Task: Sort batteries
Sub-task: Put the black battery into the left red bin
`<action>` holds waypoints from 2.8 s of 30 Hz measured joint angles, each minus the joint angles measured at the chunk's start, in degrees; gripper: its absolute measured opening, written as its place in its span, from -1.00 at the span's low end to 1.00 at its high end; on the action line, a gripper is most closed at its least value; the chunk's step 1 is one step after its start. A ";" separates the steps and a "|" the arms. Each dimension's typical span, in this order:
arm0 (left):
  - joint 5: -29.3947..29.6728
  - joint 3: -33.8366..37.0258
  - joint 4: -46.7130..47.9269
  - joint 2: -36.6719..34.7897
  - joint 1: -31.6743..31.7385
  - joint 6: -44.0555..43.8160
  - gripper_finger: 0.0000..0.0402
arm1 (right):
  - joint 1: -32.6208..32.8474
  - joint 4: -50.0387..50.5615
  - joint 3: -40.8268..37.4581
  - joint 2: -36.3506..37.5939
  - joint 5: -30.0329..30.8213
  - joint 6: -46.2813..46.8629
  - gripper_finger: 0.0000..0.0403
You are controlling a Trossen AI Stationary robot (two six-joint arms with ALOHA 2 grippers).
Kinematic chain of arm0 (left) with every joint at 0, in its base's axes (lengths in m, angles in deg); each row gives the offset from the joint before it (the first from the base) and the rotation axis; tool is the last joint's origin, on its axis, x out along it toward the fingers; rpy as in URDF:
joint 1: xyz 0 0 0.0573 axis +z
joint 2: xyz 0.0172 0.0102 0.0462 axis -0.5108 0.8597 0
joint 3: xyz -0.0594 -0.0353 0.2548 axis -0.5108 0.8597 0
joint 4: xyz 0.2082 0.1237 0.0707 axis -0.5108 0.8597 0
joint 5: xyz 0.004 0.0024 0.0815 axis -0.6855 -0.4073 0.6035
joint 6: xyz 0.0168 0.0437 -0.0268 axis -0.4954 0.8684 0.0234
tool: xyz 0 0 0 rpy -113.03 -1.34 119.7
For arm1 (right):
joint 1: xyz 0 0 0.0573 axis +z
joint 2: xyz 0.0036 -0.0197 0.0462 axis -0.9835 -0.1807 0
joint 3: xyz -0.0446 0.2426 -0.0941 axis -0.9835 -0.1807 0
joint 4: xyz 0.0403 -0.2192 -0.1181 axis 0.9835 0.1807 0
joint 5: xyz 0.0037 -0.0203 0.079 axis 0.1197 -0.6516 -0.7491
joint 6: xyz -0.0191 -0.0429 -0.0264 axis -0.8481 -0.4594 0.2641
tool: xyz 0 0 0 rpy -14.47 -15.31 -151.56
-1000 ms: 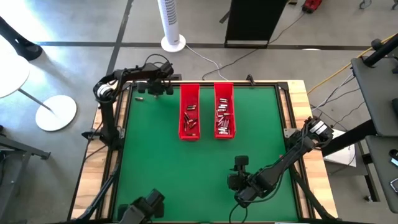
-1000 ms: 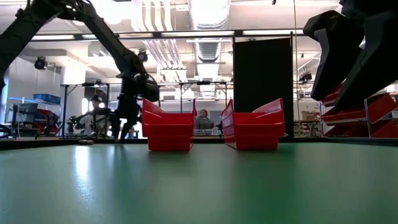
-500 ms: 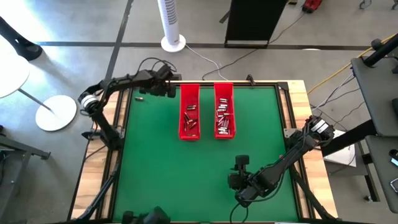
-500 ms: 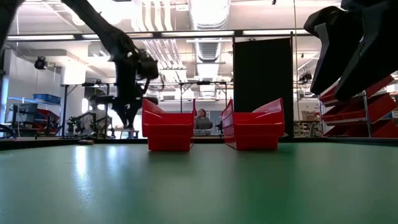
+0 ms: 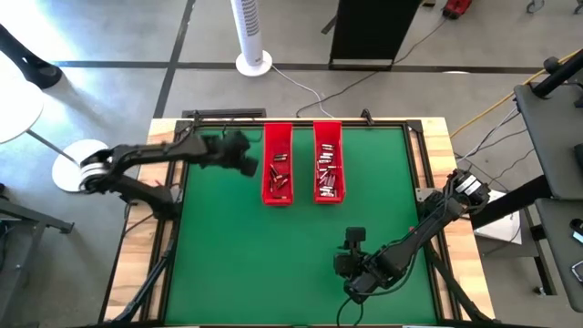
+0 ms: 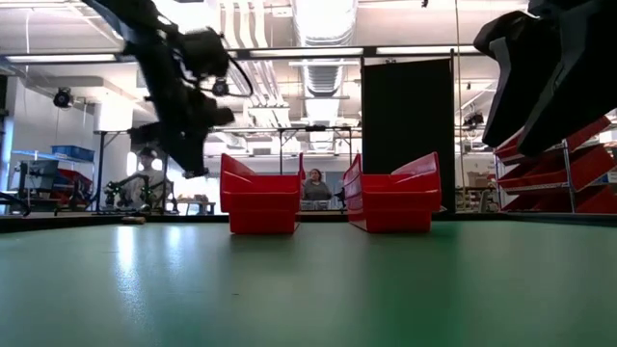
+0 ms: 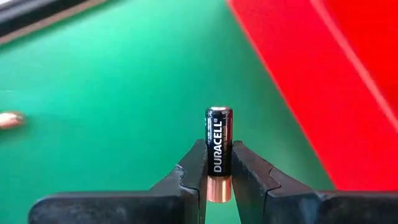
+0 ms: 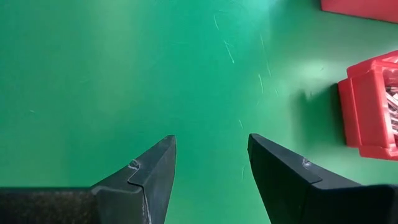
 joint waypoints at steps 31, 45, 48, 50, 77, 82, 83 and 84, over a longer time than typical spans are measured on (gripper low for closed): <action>8.62 19.41 -32.84 8.40 -52.45 -6.96 -0.81 | -5.96 -4.75 0.01 0.00 1.59 0.09 -0.04; 7.95 13.64 -35.31 17.90 -52.45 -0.90 -0.56 | -6.54 -4.87 0.01 0.00 1.54 0.09 -0.04; 8.07 14.96 -36.75 17.90 -52.48 -1.10 -0.47 | -6.54 -5.22 0.01 0.00 1.54 0.07 -0.04; 9.34 15.75 -37.54 17.90 -52.54 -1.70 -0.43 | -6.54 -5.52 0.01 0.00 1.54 0.00 -0.04; 5.87 10.87 -36.40 10.84 -51.88 7.69 -0.83 | -6.39 1.62 3.49 0.22 1.07 -0.94 -0.04; 6.09 2.89 -27.23 7.03 -47.96 16.90 -0.83 | -6.38 2.22 4.12 0.24 0.97 -1.02 -0.04; 4.90 0.84 -25.53 6.28 -46.30 18.53 -0.83 | -6.37 2.29 4.12 0.24 0.94 -1.02 -0.04; 3.85 -1.04 -23.78 5.77 -44.40 20.04 -0.83 | -6.32 2.29 4.12 0.24 0.93 -1.02 -0.04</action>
